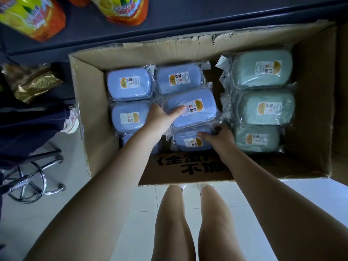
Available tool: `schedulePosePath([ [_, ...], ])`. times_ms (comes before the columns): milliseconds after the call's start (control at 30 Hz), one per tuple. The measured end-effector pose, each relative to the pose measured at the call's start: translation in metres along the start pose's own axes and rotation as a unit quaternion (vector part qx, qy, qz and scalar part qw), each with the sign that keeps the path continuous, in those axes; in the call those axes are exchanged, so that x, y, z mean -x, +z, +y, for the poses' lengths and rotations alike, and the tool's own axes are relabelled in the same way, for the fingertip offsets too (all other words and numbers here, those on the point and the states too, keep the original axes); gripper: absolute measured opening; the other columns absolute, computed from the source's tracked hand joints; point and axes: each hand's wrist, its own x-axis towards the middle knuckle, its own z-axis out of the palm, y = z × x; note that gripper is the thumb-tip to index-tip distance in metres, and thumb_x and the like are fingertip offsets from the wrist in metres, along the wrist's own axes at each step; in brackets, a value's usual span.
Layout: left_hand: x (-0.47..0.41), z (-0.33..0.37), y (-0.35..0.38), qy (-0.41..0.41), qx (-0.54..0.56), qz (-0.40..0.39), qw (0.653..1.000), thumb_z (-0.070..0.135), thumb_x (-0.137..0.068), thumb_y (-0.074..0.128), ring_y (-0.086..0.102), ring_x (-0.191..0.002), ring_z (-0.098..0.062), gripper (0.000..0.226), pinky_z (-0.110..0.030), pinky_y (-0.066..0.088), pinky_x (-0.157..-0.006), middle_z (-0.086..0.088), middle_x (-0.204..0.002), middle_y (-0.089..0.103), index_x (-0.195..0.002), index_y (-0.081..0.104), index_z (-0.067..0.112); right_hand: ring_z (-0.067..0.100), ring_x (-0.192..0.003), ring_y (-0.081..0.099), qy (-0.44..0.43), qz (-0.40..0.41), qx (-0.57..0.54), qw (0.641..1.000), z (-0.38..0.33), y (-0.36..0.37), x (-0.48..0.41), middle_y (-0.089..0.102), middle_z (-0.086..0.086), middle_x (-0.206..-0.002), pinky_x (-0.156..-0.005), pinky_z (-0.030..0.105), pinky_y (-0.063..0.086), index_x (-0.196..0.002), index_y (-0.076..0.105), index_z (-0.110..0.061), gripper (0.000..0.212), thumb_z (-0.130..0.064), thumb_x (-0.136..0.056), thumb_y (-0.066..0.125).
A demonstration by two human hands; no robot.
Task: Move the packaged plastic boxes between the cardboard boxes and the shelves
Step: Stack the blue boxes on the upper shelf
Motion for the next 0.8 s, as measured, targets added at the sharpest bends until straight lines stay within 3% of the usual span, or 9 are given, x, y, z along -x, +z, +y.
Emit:
schedulePosePath([
  [67,0.007,0.001,-0.009,0.004,0.034,0.016,0.999,0.062,-0.067,0.072,0.059,-0.090,-0.009,0.087,-0.022,0.046,-0.070,0.002,-0.120,0.056,-0.128,0.045,0.007,0.016,-0.097,0.054,-0.017,0.003,0.029,0.999,-0.002,-0.008,0.006,0.057,0.001,-0.113,-0.082,0.026,0.042,-0.130,0.048,-0.011,0.068,-0.025,-0.072,0.082],
  [133,0.015,0.000,-0.019,0.011,0.060,0.042,0.997,0.070,-0.052,0.072,0.061,-0.101,-0.017,0.097,-0.031,0.050,-0.083,-0.003,-0.118,0.061,-0.123,0.048,0.008,0.019,-0.104,0.053,-0.035,-0.001,0.053,0.998,-0.003,-0.016,0.013,0.055,0.002,-0.119,-0.082,0.025,0.038,-0.135,0.044,-0.012,0.071,-0.031,-0.076,0.078],
  [233,0.034,-0.002,-0.029,0.019,0.100,0.067,0.992,0.050,-0.072,0.075,0.059,-0.104,-0.018,0.070,-0.032,0.048,-0.085,-0.003,-0.118,0.059,-0.120,0.045,0.008,0.025,-0.107,0.056,-0.062,-0.002,0.102,0.993,-0.009,-0.027,0.026,0.058,0.005,-0.119,-0.076,0.025,0.036,-0.133,0.046,-0.013,0.064,-0.037,-0.080,0.073],
  [300,0.048,-0.005,-0.034,0.029,0.114,0.091,0.989,0.038,-0.078,0.073,0.059,-0.102,-0.018,0.054,-0.029,0.049,-0.080,-0.001,-0.115,0.058,-0.115,0.045,0.011,0.023,-0.091,0.054,-0.077,0.009,0.116,0.990,-0.015,-0.033,0.036,0.059,0.002,-0.096,-0.066,0.026,0.036,-0.118,0.052,-0.012,0.048,-0.038,-0.082,0.071],
  [367,0.066,-0.005,-0.038,0.045,0.152,0.102,0.982,0.029,-0.079,0.074,0.062,-0.098,-0.016,0.049,-0.024,0.054,-0.068,-0.002,-0.115,0.059,-0.114,0.045,0.010,0.021,-0.080,0.048,-0.094,0.028,0.120,0.988,-0.022,-0.039,0.049,0.050,0.001,-0.081,-0.058,0.027,0.035,-0.105,0.052,-0.012,0.036,-0.038,-0.084,0.068],
  [433,0.087,-0.005,-0.044,0.052,0.208,0.093,0.972,0.019,-0.081,0.073,0.065,-0.091,-0.012,0.049,-0.020,0.055,-0.055,-0.006,-0.118,0.060,-0.120,0.046,0.006,0.023,-0.076,0.047,-0.114,0.037,0.133,0.984,-0.030,-0.045,0.064,0.048,0.003,-0.080,-0.053,0.028,0.032,-0.105,0.052,-0.013,0.036,-0.041,-0.086,0.064],
  [567,0.129,-0.010,-0.061,0.078,0.225,0.131,0.962,0.018,-0.081,0.072,0.065,-0.069,-0.003,0.026,-0.016,0.051,-0.047,0.005,-0.089,0.063,-0.097,0.052,0.013,0.028,-0.090,0.053,-0.134,0.055,0.145,0.979,-0.049,-0.060,0.102,0.056,0.009,-0.108,-0.071,0.029,0.036,-0.132,0.044,-0.017,0.053,-0.047,-0.091,0.055],
  [700,0.175,-0.016,-0.092,0.102,0.234,0.140,0.957,0.021,-0.074,0.080,0.066,-0.081,-0.014,0.047,-0.020,0.053,-0.051,-0.008,-0.102,0.068,-0.110,0.056,0.003,0.025,-0.090,0.050,-0.133,0.064,0.136,0.980,-0.064,-0.068,0.150,0.058,0.014,-0.120,-0.072,0.029,0.034,-0.128,0.048,-0.011,0.054,-0.048,-0.090,0.055],
  [800,0.220,-0.017,-0.122,0.133,0.239,0.161,0.948,0.017,-0.080,0.074,0.061,-0.075,-0.007,0.034,-0.009,0.045,-0.047,-0.001,-0.092,0.065,-0.105,0.055,0.005,0.029,-0.098,0.055,-0.122,0.069,0.099,0.985,-0.074,-0.068,0.195,0.058,0.015,-0.120,-0.075,0.031,0.040,-0.131,0.049,-0.005,0.063,-0.049,-0.086,0.061],
])
